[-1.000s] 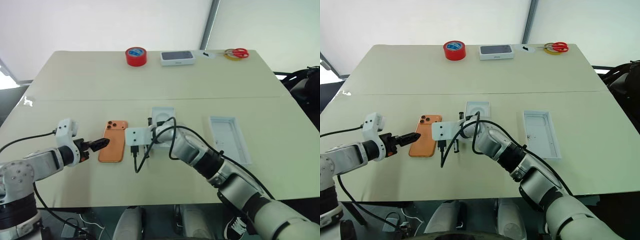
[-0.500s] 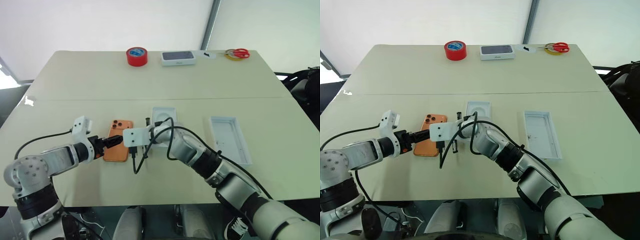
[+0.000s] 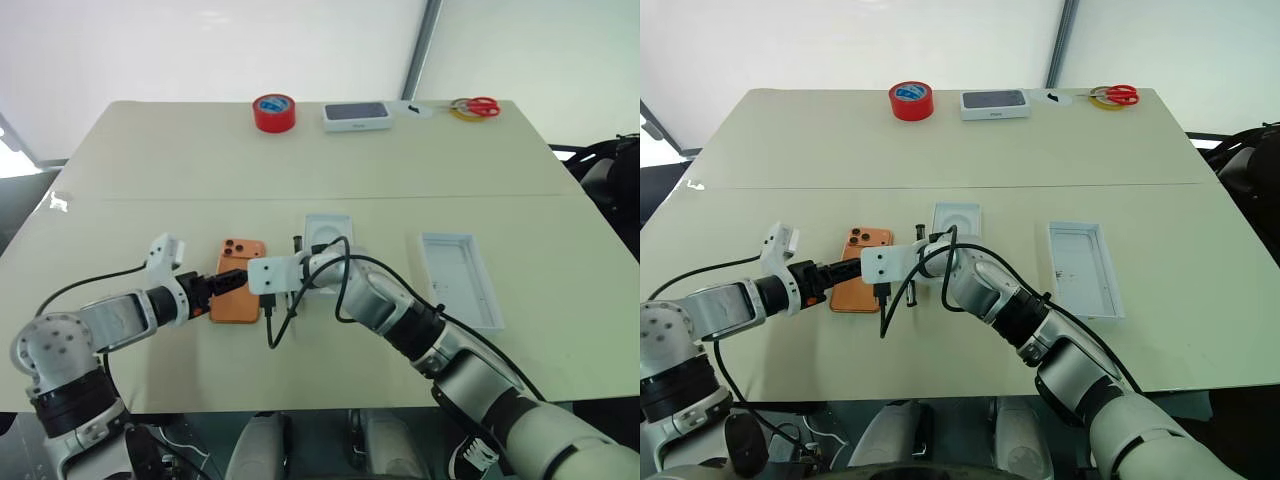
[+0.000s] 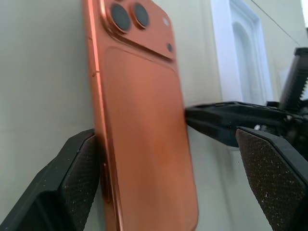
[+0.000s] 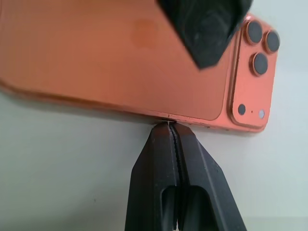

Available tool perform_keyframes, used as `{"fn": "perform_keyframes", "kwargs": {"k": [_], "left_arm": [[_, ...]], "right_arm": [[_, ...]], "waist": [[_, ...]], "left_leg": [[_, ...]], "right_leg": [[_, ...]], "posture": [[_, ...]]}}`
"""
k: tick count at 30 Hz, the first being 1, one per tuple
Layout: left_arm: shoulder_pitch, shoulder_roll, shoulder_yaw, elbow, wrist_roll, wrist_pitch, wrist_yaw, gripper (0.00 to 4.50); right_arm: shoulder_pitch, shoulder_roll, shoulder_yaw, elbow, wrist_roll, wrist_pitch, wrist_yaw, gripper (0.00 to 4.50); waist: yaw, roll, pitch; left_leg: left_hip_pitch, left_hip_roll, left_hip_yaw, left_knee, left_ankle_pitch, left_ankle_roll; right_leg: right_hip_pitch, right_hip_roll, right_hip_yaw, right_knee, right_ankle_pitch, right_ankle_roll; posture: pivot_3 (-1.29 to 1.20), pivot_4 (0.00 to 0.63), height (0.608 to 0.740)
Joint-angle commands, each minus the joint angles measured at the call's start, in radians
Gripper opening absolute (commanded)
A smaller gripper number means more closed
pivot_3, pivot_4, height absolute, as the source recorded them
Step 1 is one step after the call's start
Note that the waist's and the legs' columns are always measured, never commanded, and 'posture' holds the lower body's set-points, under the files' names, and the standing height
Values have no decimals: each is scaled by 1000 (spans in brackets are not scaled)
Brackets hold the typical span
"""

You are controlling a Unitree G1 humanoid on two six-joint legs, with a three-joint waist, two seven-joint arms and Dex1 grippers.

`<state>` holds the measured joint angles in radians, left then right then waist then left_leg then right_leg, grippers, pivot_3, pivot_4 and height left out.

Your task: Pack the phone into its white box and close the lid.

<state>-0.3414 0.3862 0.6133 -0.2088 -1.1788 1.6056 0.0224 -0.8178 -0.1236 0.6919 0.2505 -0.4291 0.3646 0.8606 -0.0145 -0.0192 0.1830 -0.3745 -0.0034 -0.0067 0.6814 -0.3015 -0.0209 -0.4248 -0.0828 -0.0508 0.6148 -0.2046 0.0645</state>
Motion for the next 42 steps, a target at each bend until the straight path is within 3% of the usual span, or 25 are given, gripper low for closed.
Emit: {"fn": "perform_keyframes", "kwargs": {"k": [1,9,12,16,24,27,29,36,42], "left_arm": [[-18,24,8,11,-89,9,3,4425],[-28,56,44,57,-104,-8,44,4425],[-29,60,52,63,-121,-7,53,3570],[-19,68,49,67,-125,4,58,1696],[-6,54,67,91,-178,-17,106,1696],[2,54,65,100,-216,-34,136,899],[15,60,57,107,-256,-53,159,18],[31,94,14,140,-498,-230,307,18],[-61,72,-135,116,-730,-476,483,18]], "right_arm": [[14,8,12,-23,-5,3,7,10],[25,4,14,-37,-11,9,10,10],[28,4,13,-41,-15,12,11,0],[31,6,11,-41,-19,12,11,0],[28,-8,-11,-69,-15,26,15,0],[20,-21,-31,-98,-10,40,16,0],[11,-33,-61,-137,0,65,20,0],[14,-109,-218,-350,99,166,63,0],[111,-257,-450,-528,287,270,137,0]], "waist": [[-2,0,0],[-2,0,0],[-3,0,0],[-2,0,0],[-2,0,0],[0,0,0],[0,-1,0],[1,-2,2],[28,-3,4]], "left_leg": [[0,0,0,0,0,0],[0,0,0,-2,0,0],[0,0,0,-2,0,0],[0,0,0,-2,0,0],[-1,0,0,-2,0,0],[-1,0,0,-2,0,0],[-1,0,0,-2,0,0],[-2,1,-1,-3,0,-1],[-7,-1,-3,-3,0,0]], "right_leg": [[0,0,0,0,0,0],[-1,0,0,0,0,0],[-1,0,0,0,0,0],[-1,0,0,-1,0,0],[-1,0,0,-1,0,0],[-2,-1,0,-1,0,0],[-2,-1,0,-1,0,0],[-2,-1,0,-2,0,0],[-4,-5,-3,-4,0,1]], "posture": [[0,150,740],[0,150,740],[0,150,740],[0,150,740],[0,150,740],[0,150,740],[0,150,740],[0,150,740],[0,150,740]]}}
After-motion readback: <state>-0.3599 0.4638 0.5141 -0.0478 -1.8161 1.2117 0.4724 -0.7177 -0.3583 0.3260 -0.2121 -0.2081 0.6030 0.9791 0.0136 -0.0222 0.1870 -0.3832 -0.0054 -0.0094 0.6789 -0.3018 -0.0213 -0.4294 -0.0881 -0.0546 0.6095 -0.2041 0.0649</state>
